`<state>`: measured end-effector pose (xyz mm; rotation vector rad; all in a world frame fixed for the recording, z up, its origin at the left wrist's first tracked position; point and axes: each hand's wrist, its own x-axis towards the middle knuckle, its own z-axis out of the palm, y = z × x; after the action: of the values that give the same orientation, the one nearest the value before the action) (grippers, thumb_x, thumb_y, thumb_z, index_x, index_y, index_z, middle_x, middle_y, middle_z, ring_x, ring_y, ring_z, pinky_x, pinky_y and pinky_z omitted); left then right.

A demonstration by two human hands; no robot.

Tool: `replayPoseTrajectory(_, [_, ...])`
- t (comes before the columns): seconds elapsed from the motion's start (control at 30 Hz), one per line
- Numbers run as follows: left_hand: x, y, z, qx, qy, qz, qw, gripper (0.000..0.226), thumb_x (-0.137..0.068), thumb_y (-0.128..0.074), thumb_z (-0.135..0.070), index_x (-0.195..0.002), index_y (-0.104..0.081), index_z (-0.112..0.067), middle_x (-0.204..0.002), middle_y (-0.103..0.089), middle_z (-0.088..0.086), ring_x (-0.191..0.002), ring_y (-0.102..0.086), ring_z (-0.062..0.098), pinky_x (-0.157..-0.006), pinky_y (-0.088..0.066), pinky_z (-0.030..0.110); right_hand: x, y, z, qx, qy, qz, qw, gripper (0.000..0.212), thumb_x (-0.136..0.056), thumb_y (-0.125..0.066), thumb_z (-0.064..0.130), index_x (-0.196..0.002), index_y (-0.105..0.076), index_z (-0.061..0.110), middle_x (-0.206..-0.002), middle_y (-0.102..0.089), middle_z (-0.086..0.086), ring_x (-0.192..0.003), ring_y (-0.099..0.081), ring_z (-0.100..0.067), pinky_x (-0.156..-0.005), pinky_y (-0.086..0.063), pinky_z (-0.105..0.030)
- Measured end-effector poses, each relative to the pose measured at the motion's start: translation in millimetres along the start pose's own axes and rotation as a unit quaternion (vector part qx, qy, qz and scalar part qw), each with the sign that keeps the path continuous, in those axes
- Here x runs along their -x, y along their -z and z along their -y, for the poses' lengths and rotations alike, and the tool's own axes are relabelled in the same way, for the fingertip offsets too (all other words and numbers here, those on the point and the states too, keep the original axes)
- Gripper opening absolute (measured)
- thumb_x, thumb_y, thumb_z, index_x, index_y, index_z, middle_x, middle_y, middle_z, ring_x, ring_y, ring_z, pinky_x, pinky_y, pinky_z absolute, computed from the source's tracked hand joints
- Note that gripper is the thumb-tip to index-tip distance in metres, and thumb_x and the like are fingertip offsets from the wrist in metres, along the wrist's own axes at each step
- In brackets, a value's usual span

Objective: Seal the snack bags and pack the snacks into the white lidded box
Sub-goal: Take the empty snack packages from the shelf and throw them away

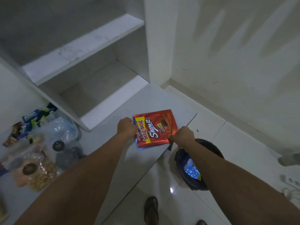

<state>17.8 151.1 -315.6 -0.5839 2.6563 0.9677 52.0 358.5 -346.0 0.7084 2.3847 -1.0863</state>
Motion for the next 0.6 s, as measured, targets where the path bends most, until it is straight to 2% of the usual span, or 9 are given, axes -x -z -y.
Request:
replayPoseTrajectory(0.07, [-10, -2, 9, 0.041, 0.036, 0.011, 0.998, 0.034, -0.083, -0.058, -0.001, -0.116, -0.059, 0.005, -0.124, -0.059, 0.022, -0.114, -0.056, 0.036, -0.096, -0.048, 0.039, -7, -7, -3, -0.018, -0.031, -0.006, 0.999, 0.029, -0.058, -0.077, 0.023, -0.073, -0.066, 0.001, -0.070, -0.071, -0.012, -0.062, -0.070, -0.025, -0.056, -0.060, -0.036])
replayPoseTrajectory(0.13, [-18, -4, 16, 0.085, 0.072, 0.020, 0.994, 0.041, -0.078, -0.060, 0.000, -0.119, -0.059, 0.001, -0.125, -0.060, 0.019, -0.114, -0.057, 0.035, -0.097, -0.049, 0.043, -12, -9, -9, -0.025, -0.055, -0.013, 0.998, 0.027, -0.054, -0.072, 0.021, -0.073, -0.065, 0.002, -0.067, -0.069, -0.010, -0.058, -0.067, -0.023, -0.049, -0.055, -0.028])
replayPoseTrajectory(0.2, [-25, -7, 22, 0.114, 0.084, 0.026, 0.990, 0.038, -0.078, -0.058, -0.001, -0.116, -0.061, 0.000, -0.121, -0.062, 0.019, -0.110, -0.059, 0.035, -0.094, -0.051, 0.042, -12, -8, -11, -0.055, -0.078, -0.026, 0.995, 0.029, -0.053, -0.070, 0.018, -0.074, -0.065, 0.000, -0.065, -0.068, -0.011, -0.054, -0.065, -0.023, -0.047, -0.053, -0.027])
replayPoseTrajectory(0.27, [-30, -11, 25, 0.149, 0.093, 0.036, 0.984, 0.026, -0.077, -0.059, -0.003, -0.103, -0.063, 0.001, -0.112, -0.064, 0.021, -0.103, -0.062, 0.037, -0.089, -0.054, 0.043, -7, -4, -12, -0.128, -0.097, -0.020, 0.987, 0.026, -0.060, -0.072, 0.009, -0.079, -0.066, -0.008, -0.065, -0.068, -0.017, -0.044, -0.060, -0.023, -0.044, -0.050, -0.028])
replayPoseTrajectory(0.33, [-35, -16, 25, 0.180, 0.104, 0.054, 0.977, 0.005, -0.070, -0.060, -0.002, -0.073, -0.058, -0.006, -0.095, -0.064, 0.026, -0.090, -0.067, 0.040, -0.077, -0.057, 0.050, -3, 0, -16, -0.186, -0.127, 0.006, 0.974, 0.021, -0.072, -0.075, 0.002, -0.084, -0.065, -0.011, -0.067, -0.068, -0.022, -0.042, -0.060, -0.022, -0.044, -0.051, -0.028])
replayPoseTrajectory(0.4, [-38, -23, 26, 0.220, 0.124, 0.079, 0.964, 0.010, -0.062, -0.061, -0.003, -0.061, -0.052, -0.006, -0.083, -0.063, 0.030, -0.077, -0.069, 0.039, -0.064, -0.057, 0.050, 2, 4, -19, -0.242, -0.153, 0.034, 0.957, 0.017, -0.080, -0.071, -0.001, -0.090, -0.061, -0.009, -0.068, -0.066, -0.022, -0.050, -0.062, -0.023, -0.050, -0.055, -0.030])
replayPoseTrajectory(0.43, [-32, -21, 21, 0.244, 0.134, 0.092, 0.956, 0.009, -0.064, -0.064, -0.003, -0.065, -0.055, -0.004, -0.081, -0.064, 0.028, -0.074, -0.069, 0.038, -0.063, -0.057, 0.048, 4, 7, -21, -0.266, -0.165, 0.045, 0.949, 0.016, -0.082, -0.069, -0.002, -0.094, -0.060, -0.008, -0.069, -0.065, -0.022, -0.054, -0.062, -0.024, -0.052, -0.056, -0.031])
replayPoseTrajectory(0.53, [-13, -20, 5, 0.294, 0.158, 0.123, 0.935, 0.008, -0.080, -0.067, -0.002, -0.082, -0.059, -0.003, -0.086, -0.068, 0.019, -0.082, -0.070, 0.035, -0.076, -0.059, 0.049, 7, 15, -28, -0.283, -0.176, 0.065, 0.940, 0.019, -0.084, -0.063, -0.005, -0.102, -0.058, -0.009, -0.070, -0.065, -0.021, -0.053, -0.061, -0.025, -0.045, -0.052, -0.029])
replayPoseTrajectory(0.6, [-11, -24, 1, 0.295, 0.148, 0.125, 0.936, 0.010, -0.078, -0.070, 0.000, -0.081, -0.061, -0.003, -0.090, -0.069, 0.020, -0.085, -0.069, 0.035, -0.079, -0.058, 0.052, 11, 22, -34, -0.271, -0.178, 0.048, 0.945, 0.013, -0.086, -0.062, -0.003, -0.098, -0.057, -0.006, -0.075, -0.069, -0.023, -0.056, -0.066, -0.027, -0.051, -0.057, -0.034])
